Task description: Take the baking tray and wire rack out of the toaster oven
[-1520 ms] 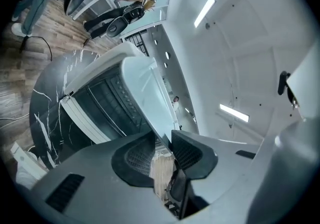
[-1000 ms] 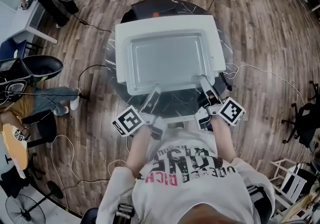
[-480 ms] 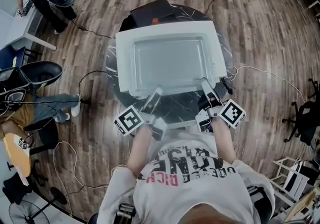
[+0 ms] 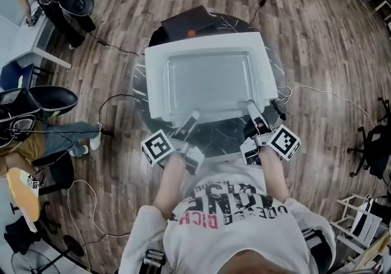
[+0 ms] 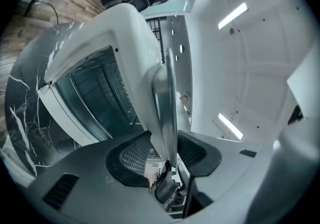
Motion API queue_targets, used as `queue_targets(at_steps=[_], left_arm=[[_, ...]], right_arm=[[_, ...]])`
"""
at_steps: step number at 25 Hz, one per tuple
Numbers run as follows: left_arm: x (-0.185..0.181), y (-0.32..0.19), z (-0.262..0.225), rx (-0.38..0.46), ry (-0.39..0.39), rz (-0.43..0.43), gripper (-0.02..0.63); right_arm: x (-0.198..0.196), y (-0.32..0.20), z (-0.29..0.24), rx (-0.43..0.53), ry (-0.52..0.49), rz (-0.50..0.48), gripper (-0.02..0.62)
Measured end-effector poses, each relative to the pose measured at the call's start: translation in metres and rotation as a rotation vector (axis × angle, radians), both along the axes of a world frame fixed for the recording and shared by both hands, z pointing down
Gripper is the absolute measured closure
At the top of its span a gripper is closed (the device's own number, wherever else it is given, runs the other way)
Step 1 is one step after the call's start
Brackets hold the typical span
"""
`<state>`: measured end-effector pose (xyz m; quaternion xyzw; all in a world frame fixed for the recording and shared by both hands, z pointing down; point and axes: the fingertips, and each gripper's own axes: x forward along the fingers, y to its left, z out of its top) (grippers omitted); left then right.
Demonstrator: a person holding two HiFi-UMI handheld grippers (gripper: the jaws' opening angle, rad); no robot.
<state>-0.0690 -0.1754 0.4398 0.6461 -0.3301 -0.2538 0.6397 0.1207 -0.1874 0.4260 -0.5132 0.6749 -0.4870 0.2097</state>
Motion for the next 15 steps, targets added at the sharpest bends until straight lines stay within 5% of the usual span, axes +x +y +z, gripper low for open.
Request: queue_targets(at_steps=[10, 15], left_arm=[[0.0005, -0.0012, 0.0018, -0.017, 0.035, 0.008, 0.440], [-0.0006, -0.0005, 0.0016, 0.007, 0.012, 0.004, 0.439]], right_arm=[[0.0060, 0.0050, 0.0090, -0.047, 0.022, 0.019, 0.472], [-0.0023, -0.0006, 0.0001, 0.011, 0.009, -0.038, 0.469]])
